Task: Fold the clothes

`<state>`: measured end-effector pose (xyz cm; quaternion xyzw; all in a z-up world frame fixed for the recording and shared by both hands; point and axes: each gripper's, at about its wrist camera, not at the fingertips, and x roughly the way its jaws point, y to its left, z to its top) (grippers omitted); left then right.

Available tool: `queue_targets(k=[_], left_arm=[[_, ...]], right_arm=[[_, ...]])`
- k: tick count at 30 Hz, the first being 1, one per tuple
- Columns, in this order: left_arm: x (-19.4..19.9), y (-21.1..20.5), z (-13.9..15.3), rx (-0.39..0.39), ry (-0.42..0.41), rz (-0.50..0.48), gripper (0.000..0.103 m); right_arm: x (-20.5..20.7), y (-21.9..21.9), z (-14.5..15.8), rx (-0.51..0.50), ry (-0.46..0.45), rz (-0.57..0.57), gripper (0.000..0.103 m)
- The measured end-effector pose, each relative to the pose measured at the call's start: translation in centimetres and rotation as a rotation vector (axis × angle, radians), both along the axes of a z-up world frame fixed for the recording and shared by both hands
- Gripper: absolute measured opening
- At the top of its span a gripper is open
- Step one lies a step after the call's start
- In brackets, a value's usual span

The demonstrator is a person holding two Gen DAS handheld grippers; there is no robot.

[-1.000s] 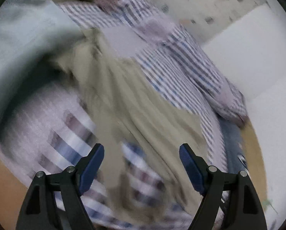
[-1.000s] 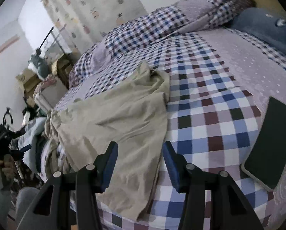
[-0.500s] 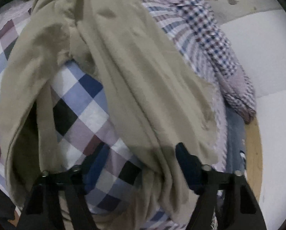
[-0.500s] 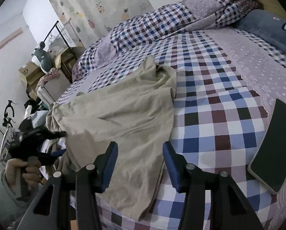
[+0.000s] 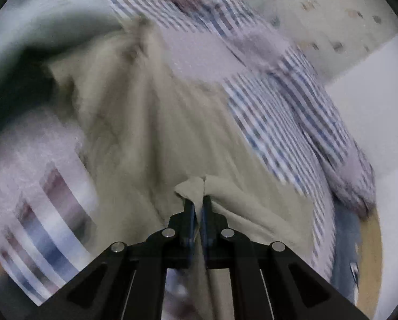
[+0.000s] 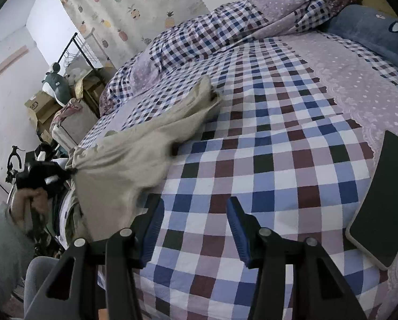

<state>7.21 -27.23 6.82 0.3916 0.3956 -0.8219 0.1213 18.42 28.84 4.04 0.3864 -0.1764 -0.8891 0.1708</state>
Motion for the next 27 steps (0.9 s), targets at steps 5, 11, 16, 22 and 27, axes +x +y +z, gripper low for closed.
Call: queue_targets(k=[5, 11, 16, 22, 27], left_arm=[[-0.2, -8.5, 2.6, -0.065, -0.013, 0.209, 0.001], [-0.6, -9.9, 4.3, -0.164, -0.021, 0.119, 0.002], [2.0, -6.4, 5.3, -0.266, 0.027, -0.01, 0.063], [5.6, -6.7, 4.4, -0.197, 0.03, -0.035, 0.083], [10.0, -6.8, 4.4, -0.176, 0.06, -0.049, 0.083]], right_arm=[[0.0, 0.2, 0.0, -0.005, 0.002, -0.001, 0.052], [-0.2, 0.0, 0.0, -0.002, 0.001, 0.0, 0.052], [-0.5, -1.0, -0.3, 0.009, -0.01, 0.013, 0.052], [-0.8, -1.9, -0.5, 0.028, -0.016, 0.033, 0.052], [-1.0, -2.0, -0.5, 0.019, -0.023, 0.02, 0.052]])
